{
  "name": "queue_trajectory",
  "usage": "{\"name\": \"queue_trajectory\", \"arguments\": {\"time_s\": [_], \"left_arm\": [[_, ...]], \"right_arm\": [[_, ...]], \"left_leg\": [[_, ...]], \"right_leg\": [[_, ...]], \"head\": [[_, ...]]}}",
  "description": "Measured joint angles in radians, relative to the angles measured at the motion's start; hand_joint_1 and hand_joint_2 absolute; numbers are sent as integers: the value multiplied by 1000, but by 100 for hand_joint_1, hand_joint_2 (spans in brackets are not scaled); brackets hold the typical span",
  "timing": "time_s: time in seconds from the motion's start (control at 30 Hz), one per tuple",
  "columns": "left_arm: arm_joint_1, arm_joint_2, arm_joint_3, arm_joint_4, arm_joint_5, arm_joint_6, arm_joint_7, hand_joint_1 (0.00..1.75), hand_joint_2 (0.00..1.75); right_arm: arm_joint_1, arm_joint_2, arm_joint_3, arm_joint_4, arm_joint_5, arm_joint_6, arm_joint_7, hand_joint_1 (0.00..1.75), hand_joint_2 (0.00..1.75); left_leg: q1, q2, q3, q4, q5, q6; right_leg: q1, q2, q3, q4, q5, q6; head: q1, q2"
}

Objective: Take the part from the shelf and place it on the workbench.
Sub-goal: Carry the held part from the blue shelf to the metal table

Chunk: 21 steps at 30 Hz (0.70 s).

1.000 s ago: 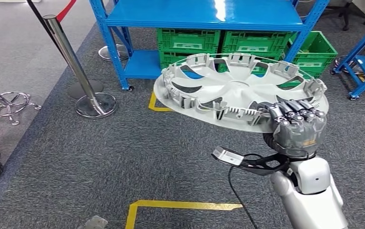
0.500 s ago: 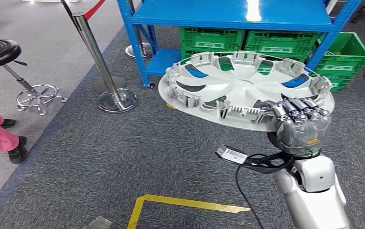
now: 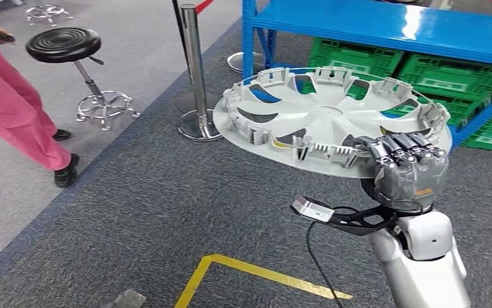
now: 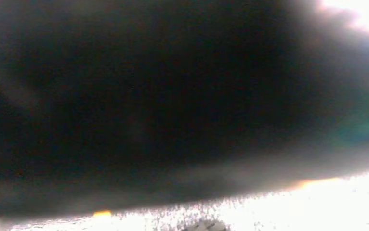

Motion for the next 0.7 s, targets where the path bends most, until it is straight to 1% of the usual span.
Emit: {"name": "queue_trajectory", "arguments": {"time_s": [0.03,0.07,0.1,0.13,0.17,0.2,0.23,0.27,0.3,0.33,0.37,0.4,0.43,0.47,0.5,0.53,0.57,0.6,0.63,0.67,0.7], "left_arm": [[-1,-1,-1,0,0,0,0,0,0],[0,-1,-1,0,0,-1,0,0,0],[1,-2,-2,0,-1,-1,0,0,0],[2,-2,-3,1,-1,-2,0,0,0],[2,-2,-3,1,-1,-2,0,0,0],[2,-2,-4,1,-1,-2,0,0,0],[1,-1,-4,1,-1,-2,0,0,0],[0,0,-4,1,-1,-2,0,0,0],[1,0,-4,1,-1,-2,0,0,0],[3,1,-4,1,-1,-2,0,0,0],[6,1,-4,1,-1,-2,0,0,0],[8,2,-4,1,-1,-2,0,0,0],[8,3,-4,2,-1,-2,0,0,0],[6,2,-5,2,-1,-2,0,0,0],[3,2,-5,2,-2,-2,0,0,0],[2,2,-5,2,-2,-2,0,0,0],[2,1,-5,2,-2,-2,0,0,0],[3,1,-5,2,-2,-2,0,0,0],[4,1,-5,2,-2,-2,0,0,0],[4,2,-5,2,-3,-2,0,0,0],[3,2,-5,2,-3,-2,0,0,0]], "right_arm": [[1,0,0,0,0,0,-1,175,175],[3,0,-1,0,0,0,-2,175,175],[4,0,-1,0,0,0,-4,175,175],[5,0,-2,0,0,0,-5,175,175],[5,0,-3,-1,0,0,-6,175,175],[4,0,-3,-1,0,0,-6,175,175],[4,0,-4,-2,0,0,-6,175,175],[5,0,-5,-3,0,0,-7,175,175],[5,0,-5,-3,0,0,-7,175,175],[6,0,-5,-4,1,0,-7,175,175],[6,1,-6,-4,1,0,-7,175,175],[5,2,-6,-4,1,0,-7,175,175],[5,4,-6,-5,1,0,-7,175,175],[4,5,-7,-6,0,0,-7,175,175],[4,6,-7,-6,0,0,-7,175,175],[4,6,-8,-6,0,0,-7,175,175],[5,6,-8,-6,1,0,-9,175,175],[5,6,-8,-6,1,0,-12,175,175],[5,7,-8,-6,1,0,-16,175,175],[4,8,-9,-7,1,0,-19,175,175],[4,10,-9,-7,1,0,-22,175,175]], "left_leg": [[0,-15,-1,0,1,1],[0,-29,-1,1,1,0],[1,-44,-1,2,1,0],[2,-59,0,3,1,-1],[3,-74,0,6,0,-3],[3,-88,-3,11,-1,-7],[4,-102,-9,17,-1,-13],[4,-114,-17,22,0,-19],[5,-126,-24,24,3,-25],[7,-137,-29,25,6,-30],[7,-134,-33,28,5,-35],[5,-114,-40,41,-4,-41],[4,-84,-55,73,-23,-47],[4,-48,-79,124,-51,-52],[6,-23,-112,192,-83,-57],[9,-13,-144,259,-108,-60],[11,-9,-166,305,-119,-61],[13,-8,-170,313,-111,-61],[13,-5,-155,282,-84,-59],[11,4,-122,218,-47,-54],[6,26,-85,149,-20,-48]], "right_leg": [[-1,11,-32,63,-21,2],[-1,14,-51,98,-25,3],[-2,16,-52,94,-9,4],[-4,19,-33,47,27,5],[-8,33,-2,-25,67,7],[-13,59,30,-93,96,9],[-18,82,55,-145,112,10],[-21,99,68,-170,114,10],[-20,104,71,-174,109,8],[-21,93,72,-176,109,3],[-21,81,73,-176,110,-1],[-22,68,75,-177,110,-8],[-23,53,77,-179,110,-14],[-21,39,79,-179,109,-19],[-19,24,80,-179,107,-23],[-17,9,81,-179,105,-25],[-16,-6,82,-179,103,-26],[-15,-19,84,-179,101,-26],[-15,-32,87,-179,99,-25],[-14,-44,91,-179,96,-23],[-12,-55,94,-179,92,-20]], "head": [[0,0],[0,0],[0,0],[0,0],[1,0],[1,0],[1,0],[1,0],[0,0],[-1,0],[-1,0],[-5,0],[-10,0],[-14,0],[-19,0],[-19,0],[-19,0],[-19,0],[-19,0],[-19,0],[-19,0]]}}
